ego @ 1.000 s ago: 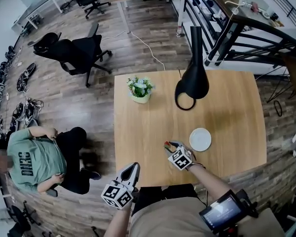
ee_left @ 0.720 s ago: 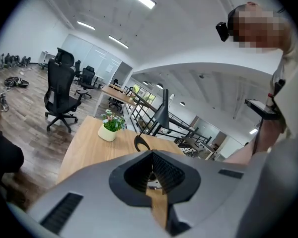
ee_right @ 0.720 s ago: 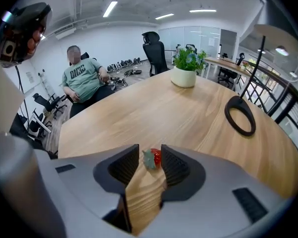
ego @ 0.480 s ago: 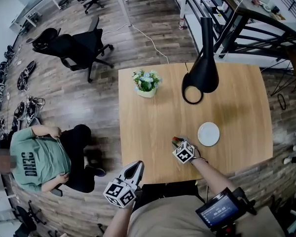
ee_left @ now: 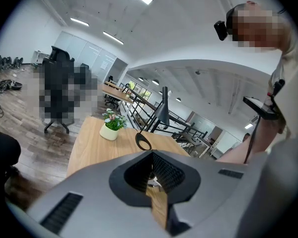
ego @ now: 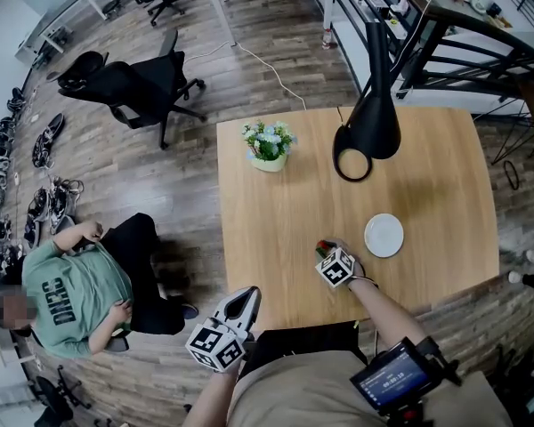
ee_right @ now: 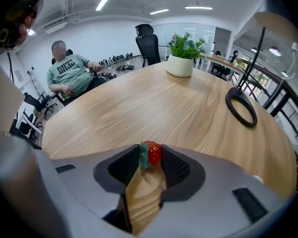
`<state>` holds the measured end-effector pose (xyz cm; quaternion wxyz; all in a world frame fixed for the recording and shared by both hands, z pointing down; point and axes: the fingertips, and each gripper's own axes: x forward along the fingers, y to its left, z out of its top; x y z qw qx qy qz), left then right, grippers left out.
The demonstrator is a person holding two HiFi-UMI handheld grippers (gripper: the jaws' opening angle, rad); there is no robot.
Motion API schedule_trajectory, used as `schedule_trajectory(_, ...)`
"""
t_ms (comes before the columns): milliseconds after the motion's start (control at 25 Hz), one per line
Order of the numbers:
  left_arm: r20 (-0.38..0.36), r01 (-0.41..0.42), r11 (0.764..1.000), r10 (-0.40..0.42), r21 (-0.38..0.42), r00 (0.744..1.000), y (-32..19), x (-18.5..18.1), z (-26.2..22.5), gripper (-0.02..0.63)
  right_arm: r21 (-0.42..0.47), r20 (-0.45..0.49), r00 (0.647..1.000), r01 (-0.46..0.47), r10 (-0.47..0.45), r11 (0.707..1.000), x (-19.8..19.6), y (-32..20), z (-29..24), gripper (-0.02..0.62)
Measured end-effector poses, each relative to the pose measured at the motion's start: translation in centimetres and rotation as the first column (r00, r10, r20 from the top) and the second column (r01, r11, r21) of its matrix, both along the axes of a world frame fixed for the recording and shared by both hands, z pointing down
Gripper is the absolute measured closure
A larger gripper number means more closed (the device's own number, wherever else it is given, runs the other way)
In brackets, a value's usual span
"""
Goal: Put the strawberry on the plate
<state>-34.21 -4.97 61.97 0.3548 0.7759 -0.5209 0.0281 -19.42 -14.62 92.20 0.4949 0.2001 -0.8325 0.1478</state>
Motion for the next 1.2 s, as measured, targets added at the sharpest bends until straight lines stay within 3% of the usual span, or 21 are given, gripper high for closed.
schedule_trajectory(320,0.014,0.004,1.0,-0.004,-0.001,1.0,1.0,1.0,0.4,0.603,-0.005,0.012,1.0,-0.022,0.022,1.0,0.4,-0.1,0.4,0.474)
schedule_trajectory(480,0.017,0.01,1.0,-0.01,0.004,1.0,1.5,1.6,0.2,0.603,0.002,0.061,0.997,-0.039,0.039,0.999,0.3,0.3,-1.0,0.474)
schedule_trajectory(760,-0.003,0.014,1.0,-0.014,0.009,1.0,1.1,4.9,-0.7,0.603,0.021,0.17,0.985,0.006,-0.009,1.0,1.1,1.0,-7.5,0.474)
schedule_trajectory(1200,-0.045,-0.036,0.998,0.038,0.061,0.998,-0.5,11.5,-2.7,0.603,0.109,0.292,0.955,0.01,-0.042,0.994,6.0,0.6,-19.5,0.474)
